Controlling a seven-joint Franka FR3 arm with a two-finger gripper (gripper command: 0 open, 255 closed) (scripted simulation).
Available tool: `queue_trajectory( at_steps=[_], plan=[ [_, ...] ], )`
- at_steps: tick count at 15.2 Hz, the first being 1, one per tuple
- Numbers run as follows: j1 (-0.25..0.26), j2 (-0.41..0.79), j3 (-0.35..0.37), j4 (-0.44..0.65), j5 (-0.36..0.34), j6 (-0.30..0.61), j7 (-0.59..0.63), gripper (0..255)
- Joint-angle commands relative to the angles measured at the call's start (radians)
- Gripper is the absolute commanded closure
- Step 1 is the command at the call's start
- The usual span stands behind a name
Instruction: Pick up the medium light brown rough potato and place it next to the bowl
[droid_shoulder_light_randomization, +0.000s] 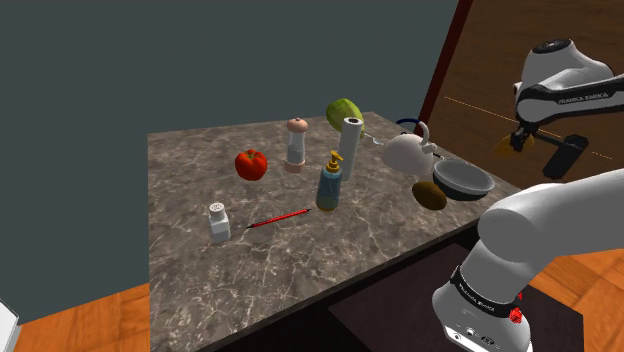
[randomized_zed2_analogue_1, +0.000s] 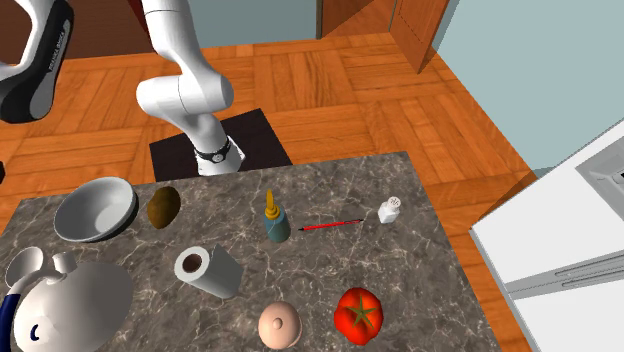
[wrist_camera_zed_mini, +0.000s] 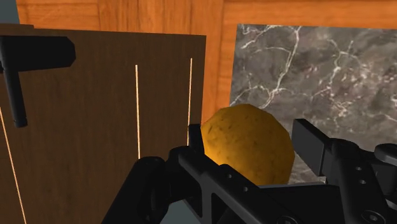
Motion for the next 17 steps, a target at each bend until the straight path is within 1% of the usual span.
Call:
queue_trajectory(
  at_steps=[1,10,17],
  plan=[
    [0.008,0.021,-0.026,-0.003,-0.016,0.029,0.012,255],
    [0.028,0.096,-0.119,-0.053,-0.1,0.148,0.098,255],
    [0.063,0.181,-0.208,-0.076,-0.17,0.252,0.178,255]
  ],
)
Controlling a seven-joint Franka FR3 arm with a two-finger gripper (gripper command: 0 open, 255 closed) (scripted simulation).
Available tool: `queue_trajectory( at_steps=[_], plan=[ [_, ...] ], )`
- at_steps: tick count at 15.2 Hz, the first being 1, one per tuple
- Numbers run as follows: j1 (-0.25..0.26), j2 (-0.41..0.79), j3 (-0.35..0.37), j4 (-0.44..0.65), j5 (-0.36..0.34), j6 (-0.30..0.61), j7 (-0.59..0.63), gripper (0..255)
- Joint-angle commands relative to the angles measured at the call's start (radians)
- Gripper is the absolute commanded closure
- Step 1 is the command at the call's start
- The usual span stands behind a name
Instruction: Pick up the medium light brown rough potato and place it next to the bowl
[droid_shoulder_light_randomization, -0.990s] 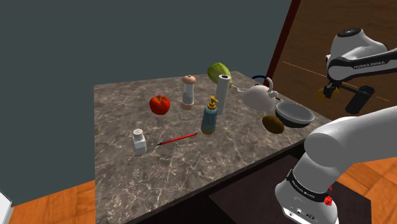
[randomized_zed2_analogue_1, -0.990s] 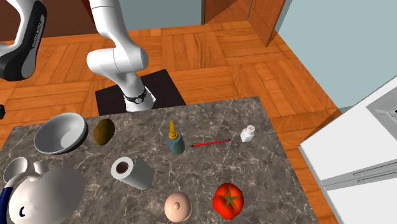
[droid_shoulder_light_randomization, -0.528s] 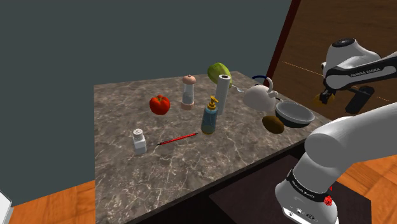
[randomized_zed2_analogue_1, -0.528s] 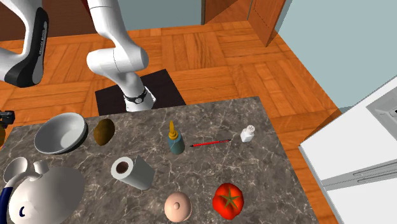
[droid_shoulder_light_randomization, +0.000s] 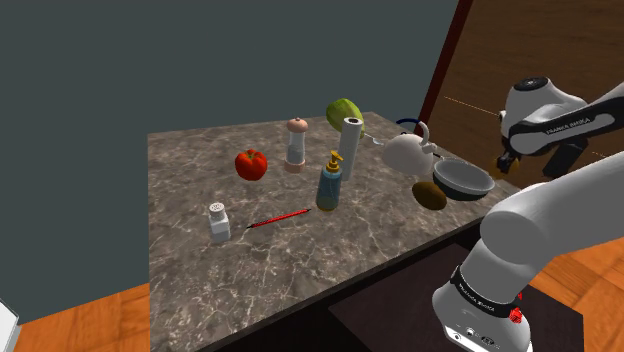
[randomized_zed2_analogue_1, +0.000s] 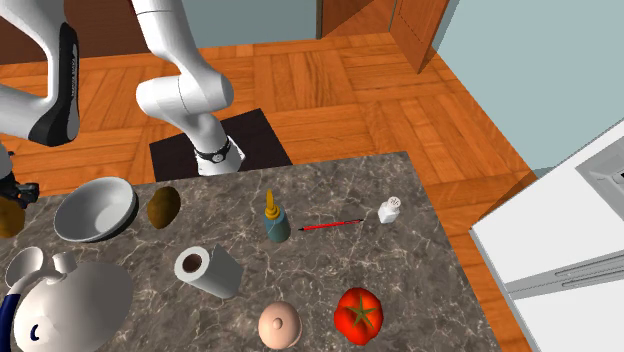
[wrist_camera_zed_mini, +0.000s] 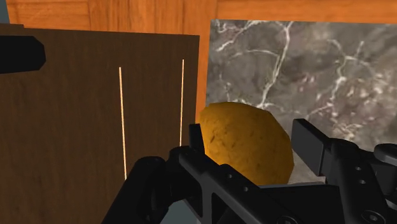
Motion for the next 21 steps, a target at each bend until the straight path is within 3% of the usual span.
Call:
queue_trajectory(
  at_steps=[1,8,16,17,21],
  plan=[
    [0.017,0.031,-0.031,-0.003,-0.02,0.034,0.026,255],
    [0.087,0.149,-0.148,-0.009,-0.089,0.157,0.122,255],
    [0.087,0.148,-0.148,-0.009,-0.089,0.157,0.122,255],
    [0.087,0.147,-0.145,-0.009,-0.087,0.154,0.122,0],
    [0.091,0.151,-0.148,-0.008,-0.087,0.157,0.124,0]
  ],
)
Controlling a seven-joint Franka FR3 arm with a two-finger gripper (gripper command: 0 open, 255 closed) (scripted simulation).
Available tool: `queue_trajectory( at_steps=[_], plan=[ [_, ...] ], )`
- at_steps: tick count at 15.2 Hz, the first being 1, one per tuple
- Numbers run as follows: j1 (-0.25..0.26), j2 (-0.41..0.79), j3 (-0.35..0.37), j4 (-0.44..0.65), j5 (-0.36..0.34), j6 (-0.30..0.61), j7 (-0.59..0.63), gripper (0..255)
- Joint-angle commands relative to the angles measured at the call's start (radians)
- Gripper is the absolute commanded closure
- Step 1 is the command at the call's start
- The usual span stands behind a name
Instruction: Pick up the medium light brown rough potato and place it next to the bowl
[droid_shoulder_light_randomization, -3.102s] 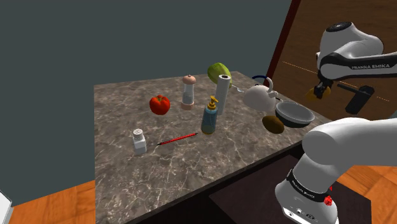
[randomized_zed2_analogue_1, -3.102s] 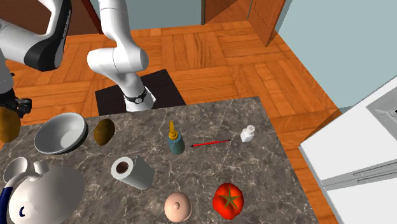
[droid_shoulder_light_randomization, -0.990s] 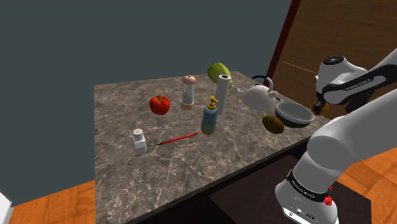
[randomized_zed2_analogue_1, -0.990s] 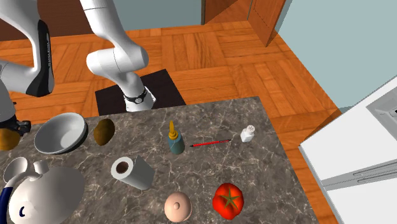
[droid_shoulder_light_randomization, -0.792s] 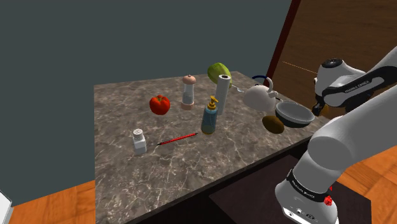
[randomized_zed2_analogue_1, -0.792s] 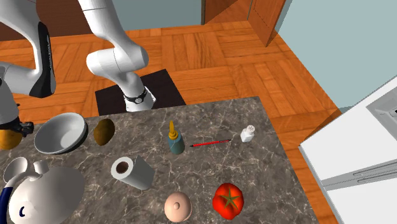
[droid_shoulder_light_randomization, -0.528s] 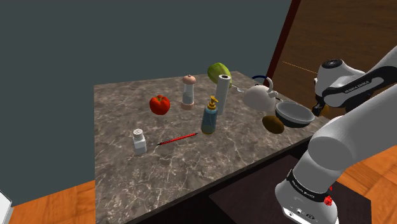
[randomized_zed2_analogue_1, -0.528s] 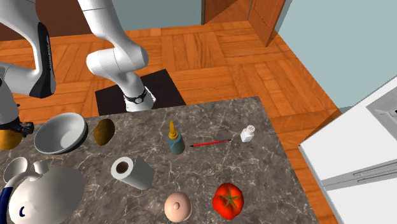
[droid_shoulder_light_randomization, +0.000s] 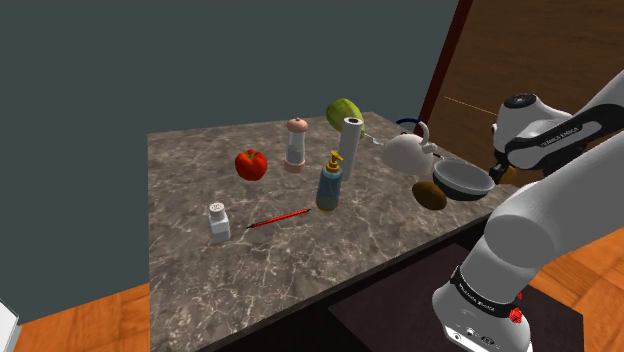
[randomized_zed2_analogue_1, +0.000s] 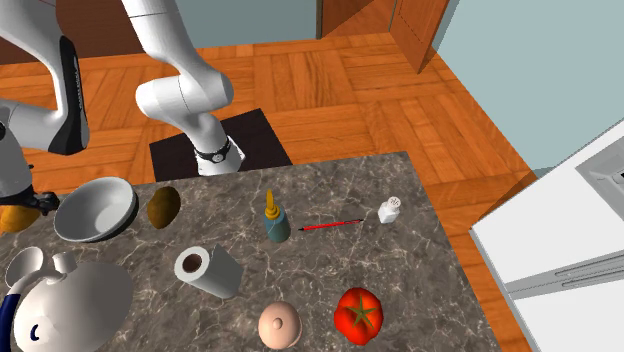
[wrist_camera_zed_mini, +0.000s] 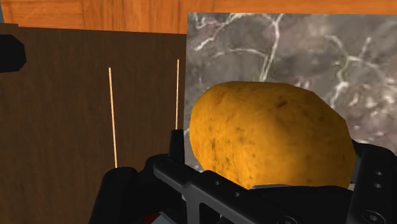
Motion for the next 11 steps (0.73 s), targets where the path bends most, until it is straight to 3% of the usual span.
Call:
queue_trajectory(
  at_steps=[1,3,5,11],
  plan=[
    [-0.003,-0.002,-0.001,-0.001,-0.002,0.001,-0.002,0],
    [-0.085,-0.113,0.127,-0.035,0.029,-0.108,-0.043,0],
    [-0.133,-0.197,0.22,-0.058,0.067,-0.193,-0.076,0],
    [-0.133,-0.197,0.22,-0.058,0.067,-0.193,-0.076,0]
  ],
)
